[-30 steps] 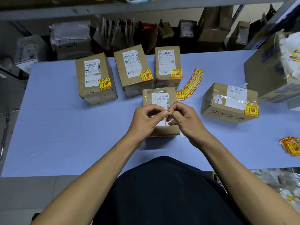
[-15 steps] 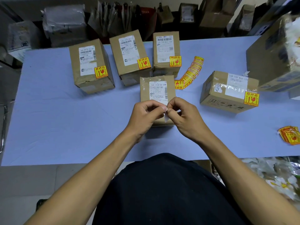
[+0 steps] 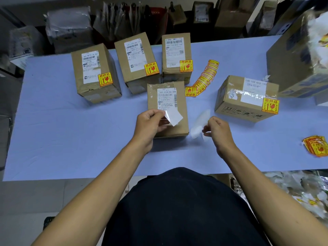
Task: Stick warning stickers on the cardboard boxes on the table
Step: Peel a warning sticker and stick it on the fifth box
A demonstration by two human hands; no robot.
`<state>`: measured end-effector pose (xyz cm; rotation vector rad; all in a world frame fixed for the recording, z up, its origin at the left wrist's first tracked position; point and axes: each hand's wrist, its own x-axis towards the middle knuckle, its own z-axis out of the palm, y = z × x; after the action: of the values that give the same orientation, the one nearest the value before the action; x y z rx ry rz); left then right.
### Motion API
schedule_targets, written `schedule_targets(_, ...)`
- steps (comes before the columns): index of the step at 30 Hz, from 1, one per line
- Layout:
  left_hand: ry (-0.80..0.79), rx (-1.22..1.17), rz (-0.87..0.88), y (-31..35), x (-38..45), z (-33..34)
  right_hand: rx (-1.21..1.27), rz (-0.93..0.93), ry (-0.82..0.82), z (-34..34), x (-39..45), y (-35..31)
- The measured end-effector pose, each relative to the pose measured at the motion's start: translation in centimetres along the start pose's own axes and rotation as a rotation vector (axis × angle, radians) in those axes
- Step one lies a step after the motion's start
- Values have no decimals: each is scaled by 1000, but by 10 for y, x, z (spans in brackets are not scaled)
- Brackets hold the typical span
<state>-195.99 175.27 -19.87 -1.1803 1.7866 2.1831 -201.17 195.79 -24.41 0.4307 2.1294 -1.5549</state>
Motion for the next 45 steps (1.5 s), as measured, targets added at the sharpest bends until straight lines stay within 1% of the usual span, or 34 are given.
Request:
schedule_targets(3, 32, 14, -5, 1, 0, -4, -106, 77, 18, -5, 11, 14)
schedule_targets(7, 43, 31, -6, -1, -3, -7, -275, 117, -8, -9, 16, 33)
schedule_targets(13, 47, 57, -3, -4, -4, -10, -492, 80, 11, -17, 17, 48)
schedule_targets(17, 70, 91, -19, -5, -1, -12, -535, 34, 68, -16, 9, 41)
schedule_targets(19, 93, 107, -28, -7, 1, -11, -539, -106, 112, -8, 2, 28)
schedule_targets(20, 101, 107, -36, -7, 2, -9, -547, -214, 114, -2, -2, 20)
schedule_targets(22, 110, 82, -73, -8, 3, -7, -592, -453, 64, 13, -13, 0)
schedule_targets(24, 111, 6, -149, -9, 4, -6, -695, -706, -9, 26, -25, -17)
schedule_targets(26, 104, -126, -256, -9, 3, -5, -821, -948, -67, 36, -33, -30)
schedule_targets(27, 89, -197, -310, -8, 2, -6, -861, -1041, -83, 40, -35, -34)
schedule_targets(28, 66, -256, -360, -7, 1, -5, -886, -1100, -90, 43, -37, -36)
schedule_targets(30, 12, -343, -440, -7, -2, -6, -901, -1121, -90, 48, -37, -37)
schedule_targets(31, -9, -388, -469, -7, -4, -8, -877, -1088, -95, 50, -38, -36)
schedule_targets(32, -26, -444, -486, -7, -4, -9, -813, -1016, -91, 53, -38, -34)
schedule_targets(33, -37, -509, -486, -7, -5, -11, -697, -903, -76, 56, -39, -33)
schedule_targets(34, -38, -571, -473, -6, -4, -14, -538, -748, -61, 58, -39, -32)
schedule_targets(35, -29, -611, -458, -6, -4, -16, -329, -548, -61, 60, -38, -34)
schedule_targets(36, -16, -620, -442, -6, -3, -18, -69, -320, -82, 60, -37, -36)
schedule_targets(37, -6, -576, -421, -6, -2, -19, 196, -85, -115, 58, -35, -39)
schedule_targets(38, -2, -478, -389, -8, -2, -20, 423, 133, -162, 56, -35, -40)
schedule_targets(39, -10, -351, -355, -10, -4, -20, 590, 301, -207, 53, -34, -40)
schedule_targets(40, -31, -241, -326, -12, -6, -18, 695, 411, -240, 50, -33, -40)
schedule_targets(41, -60, -176, -310, -14, -8, -16, 756, 472, -265, 48, -34, -39)
schedule_targets(43, -118, -173, -292, -15, -14, -10, 820, 517, -299, 48, -36, -37)
schedule_targets(45, -129, -206, -262, -15, -16, -3, 844, 529, -310, 51, -39, -35)
